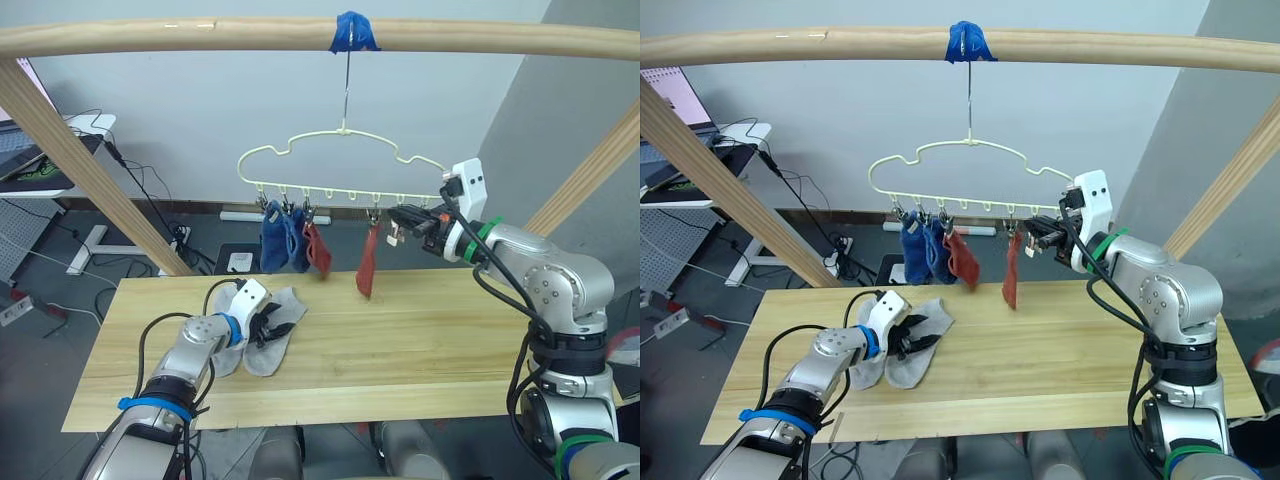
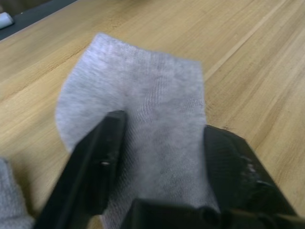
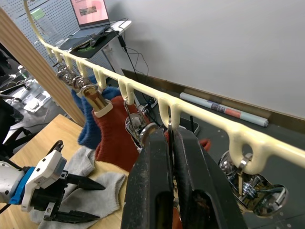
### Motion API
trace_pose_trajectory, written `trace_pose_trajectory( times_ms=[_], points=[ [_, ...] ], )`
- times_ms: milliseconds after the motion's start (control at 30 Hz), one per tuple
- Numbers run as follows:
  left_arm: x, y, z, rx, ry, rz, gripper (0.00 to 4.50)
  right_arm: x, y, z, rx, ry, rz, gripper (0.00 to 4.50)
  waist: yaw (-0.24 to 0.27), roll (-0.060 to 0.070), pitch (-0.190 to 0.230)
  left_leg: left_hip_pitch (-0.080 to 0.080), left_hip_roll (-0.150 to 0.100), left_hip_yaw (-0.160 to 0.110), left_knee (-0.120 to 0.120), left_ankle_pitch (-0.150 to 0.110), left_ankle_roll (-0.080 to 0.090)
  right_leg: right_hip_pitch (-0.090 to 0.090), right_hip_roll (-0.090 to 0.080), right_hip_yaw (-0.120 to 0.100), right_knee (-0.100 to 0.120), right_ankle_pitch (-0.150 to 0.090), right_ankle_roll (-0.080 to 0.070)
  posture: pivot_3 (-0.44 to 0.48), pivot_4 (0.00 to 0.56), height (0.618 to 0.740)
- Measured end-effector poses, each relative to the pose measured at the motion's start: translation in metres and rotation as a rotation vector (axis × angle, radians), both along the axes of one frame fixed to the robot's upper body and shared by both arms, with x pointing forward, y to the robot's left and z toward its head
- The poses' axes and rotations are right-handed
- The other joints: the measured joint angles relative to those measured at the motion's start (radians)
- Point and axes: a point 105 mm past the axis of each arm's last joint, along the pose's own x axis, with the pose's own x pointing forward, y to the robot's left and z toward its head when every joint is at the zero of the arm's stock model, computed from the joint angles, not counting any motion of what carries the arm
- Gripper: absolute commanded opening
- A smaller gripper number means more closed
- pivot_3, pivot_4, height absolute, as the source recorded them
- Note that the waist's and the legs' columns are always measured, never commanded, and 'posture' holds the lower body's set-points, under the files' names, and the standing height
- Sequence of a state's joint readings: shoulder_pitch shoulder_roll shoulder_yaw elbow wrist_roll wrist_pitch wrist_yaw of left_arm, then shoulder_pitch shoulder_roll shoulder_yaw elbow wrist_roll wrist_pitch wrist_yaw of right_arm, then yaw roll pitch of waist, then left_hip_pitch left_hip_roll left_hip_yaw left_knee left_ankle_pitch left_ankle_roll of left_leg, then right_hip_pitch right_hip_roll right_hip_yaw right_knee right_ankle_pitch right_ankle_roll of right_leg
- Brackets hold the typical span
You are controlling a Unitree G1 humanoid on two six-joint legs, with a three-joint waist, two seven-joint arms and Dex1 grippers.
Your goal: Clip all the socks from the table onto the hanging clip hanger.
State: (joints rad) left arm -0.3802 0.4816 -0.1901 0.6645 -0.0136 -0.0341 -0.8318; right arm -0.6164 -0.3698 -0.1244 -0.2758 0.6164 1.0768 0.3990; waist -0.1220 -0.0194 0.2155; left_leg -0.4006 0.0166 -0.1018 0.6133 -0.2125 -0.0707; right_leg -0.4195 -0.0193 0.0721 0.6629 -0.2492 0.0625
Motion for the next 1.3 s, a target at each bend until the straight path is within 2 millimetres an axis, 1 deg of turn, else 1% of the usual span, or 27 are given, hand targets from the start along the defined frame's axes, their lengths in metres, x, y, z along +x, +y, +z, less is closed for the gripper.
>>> trace_pose_trajectory(
  times_ms=[67,133,200,233,367,500,600,667,733,800,900,967,1133,1300],
  points=[
    [-0.001,-0.002,-0.001,-0.006,0.004,-0.012,1.43,0.000,0.000,0.001,-0.001,-0.004,-0.006,0.00,-0.003,0.000,0.000,0.000,0.000,0.000,0.000,0.000,0.000,0.000,0.000,0.000,0.000,0.000,0.000,-0.203,0.210,0.740],
    [-0.003,-0.004,-0.001,-0.009,0.001,-0.022,0.72,0.000,0.000,0.001,0.002,-0.004,-0.006,0.00,-0.007,0.000,0.000,0.000,0.000,0.000,0.000,0.000,0.000,0.000,0.000,0.000,0.000,0.000,0.000,-0.198,0.210,0.740],
    [-0.005,-0.006,-0.002,-0.011,-0.002,-0.030,0.20,0.000,0.000,0.001,0.004,-0.003,-0.006,0.00,-0.011,0.000,0.000,0.000,0.000,0.000,0.000,0.000,0.000,0.000,0.000,0.000,0.000,0.000,0.000,-0.196,0.211,0.740],
    [-0.006,-0.008,-0.001,-0.015,-0.009,-0.037,0.02,0.000,0.000,0.001,0.006,-0.003,-0.005,0.00,-0.013,0.000,0.000,0.000,0.000,0.000,0.000,0.000,0.000,0.000,0.000,0.000,0.000,0.000,0.000,-0.196,0.211,0.740],
    [-0.017,-0.022,0.001,-0.057,-0.024,-0.086,0.02,-0.001,-0.001,0.001,0.017,0.001,0.001,0.00,-0.016,0.000,0.000,-0.001,0.000,0.000,0.000,0.000,0.000,0.000,0.000,0.000,0.000,0.000,0.000,-0.188,0.208,0.740],
    [-0.023,-0.036,0.018,-0.111,-0.068,-0.144,0.02,-0.002,-0.001,0.000,0.019,0.013,0.007,0.00,-0.016,0.000,0.000,-0.001,0.000,-0.001,0.000,0.000,0.000,0.000,0.000,0.000,0.000,0.000,0.000,-0.182,0.205,0.740],
    [-0.036,-0.054,0.042,-0.187,-0.134,-0.237,0.02,-0.004,-0.003,0.000,0.041,0.050,0.013,0.00,-0.015,0.000,0.000,0.000,0.000,0.000,0.000,0.000,0.000,0.000,0.000,0.000,-0.001,0.000,0.000,-0.178,0.201,0.740],
    [-0.049,-0.072,0.071,-0.246,-0.231,-0.337,0.02,-0.005,-0.006,0.003,0.090,0.117,0.009,0.00,-0.014,0.000,0.000,-0.001,0.000,0.000,0.000,0.000,0.000,0.000,0.000,0.000,-0.001,0.000,0.000,-0.178,0.198,0.740],
    [-0.053,-0.086,0.099,-0.287,-0.333,-0.393,0.02,-0.008,-0.007,0.005,0.136,0.176,0.012,0.00,-0.009,0.000,0.000,-0.001,0.000,-0.001,0.000,0.000,0.000,0.000,0.000,0.000,0.000,0.000,0.000,-0.177,0.196,0.740],
    [-0.053,-0.099,0.121,-0.332,-0.418,-0.409,0.02,-0.013,-0.003,0.005,0.184,0.236,0.036,0.00,-0.010,0.000,0.000,0.000,0.000,0.000,0.000,0.000,0.000,0.001,0.000,0.000,0.000,0.000,0.000,-0.181,0.192,0.740],
    [-0.051,-0.112,0.136,-0.365,-0.486,-0.402,0.02,-0.017,0.003,0.005,0.239,0.297,0.053,0.00,-0.016,0.000,0.000,0.000,0.000,0.000,0.000,0.000,0.000,0.000,0.000,0.000,0.000,0.000,0.000,-0.181,0.192,0.740],
    [-0.049,-0.119,0.140,-0.375,-0.507,-0.397,0.02,-0.018,0.004,0.005,0.261,0.317,0.050,0.00,-0.017,0.000,0.000,0.000,0.000,0.000,0.000,0.000,0.000,0.000,0.000,0.000,0.000,0.000,0.000,-0.184,0.185,0.740],
    [-0.046,-0.130,0.142,-0.364,-0.549,-0.405,0.02,-0.018,0.005,0.005,0.316,0.335,0.024,0.00,-0.017,0.000,0.000,-0.001,0.000,0.000,0.000,0.000,0.000,0.000,0.000,0.000,-0.001,0.000,0.000,-0.192,0.178,0.740],
    [-0.042,-0.131,0.140,-0.351,-0.580,-0.395,0.02,-0.018,0.004,0.007,0.318,0.337,0.013,0.00,-0.020,0.000,0.000,-0.001,0.000,0.000,0.000,0.000,0.000,0.000,0.000,0.000,0.000,0.000,0.000,-0.193,0.176,0.740]
  ],
)
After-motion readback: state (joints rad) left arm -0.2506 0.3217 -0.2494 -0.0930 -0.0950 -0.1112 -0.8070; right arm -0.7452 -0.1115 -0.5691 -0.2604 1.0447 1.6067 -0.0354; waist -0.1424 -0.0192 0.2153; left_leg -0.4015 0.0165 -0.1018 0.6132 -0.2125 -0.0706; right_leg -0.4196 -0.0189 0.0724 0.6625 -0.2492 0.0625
